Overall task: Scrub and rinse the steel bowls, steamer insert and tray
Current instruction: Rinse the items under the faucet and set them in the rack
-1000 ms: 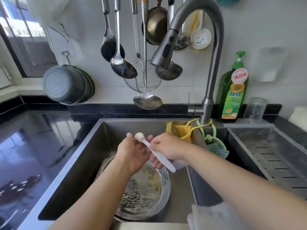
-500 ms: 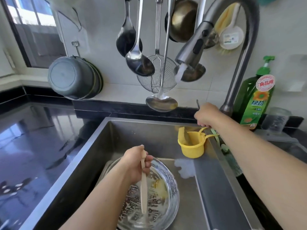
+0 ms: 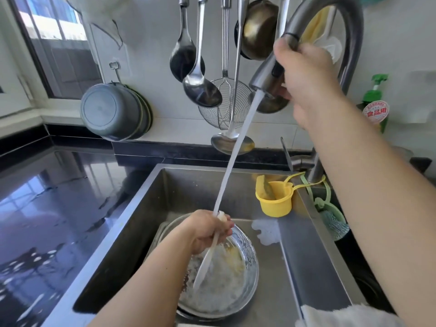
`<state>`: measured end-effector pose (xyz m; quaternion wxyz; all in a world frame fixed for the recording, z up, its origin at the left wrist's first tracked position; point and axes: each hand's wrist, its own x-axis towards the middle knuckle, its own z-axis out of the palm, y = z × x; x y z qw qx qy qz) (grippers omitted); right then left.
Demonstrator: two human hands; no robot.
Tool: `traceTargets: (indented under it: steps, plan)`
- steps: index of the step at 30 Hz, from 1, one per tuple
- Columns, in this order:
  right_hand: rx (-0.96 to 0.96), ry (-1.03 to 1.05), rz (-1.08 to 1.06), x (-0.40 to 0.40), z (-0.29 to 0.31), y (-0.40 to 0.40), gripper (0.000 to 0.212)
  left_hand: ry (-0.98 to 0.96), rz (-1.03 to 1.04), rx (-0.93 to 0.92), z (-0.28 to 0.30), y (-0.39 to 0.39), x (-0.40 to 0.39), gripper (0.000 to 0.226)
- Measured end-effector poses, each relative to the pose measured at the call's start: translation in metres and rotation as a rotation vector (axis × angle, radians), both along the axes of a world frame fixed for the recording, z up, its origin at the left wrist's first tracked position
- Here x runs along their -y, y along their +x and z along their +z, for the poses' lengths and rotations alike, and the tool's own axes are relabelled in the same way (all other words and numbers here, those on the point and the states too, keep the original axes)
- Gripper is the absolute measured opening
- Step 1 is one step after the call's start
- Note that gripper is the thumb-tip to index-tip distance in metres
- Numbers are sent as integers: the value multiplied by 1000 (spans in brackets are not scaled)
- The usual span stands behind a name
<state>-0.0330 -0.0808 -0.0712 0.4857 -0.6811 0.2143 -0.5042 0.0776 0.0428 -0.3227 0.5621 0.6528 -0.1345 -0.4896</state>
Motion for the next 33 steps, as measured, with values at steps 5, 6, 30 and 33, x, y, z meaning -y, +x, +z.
traceTargets:
  steps: [5,6,30,33]
  plan:
    - [-178,-83,-81,-5,-33,2,14,5,-39,31,-6,3,3,25]
    - [-248,-107,-98,-6,-49,1,14,4,-55,16,-6,3,3,24]
    - [-510,-131,38,-12,-114,11,28,2,-53,487,-16,-10,21,28]
    - [-468,-70,108,-13,-112,10,32,84,-170,711,-22,-11,23,34]
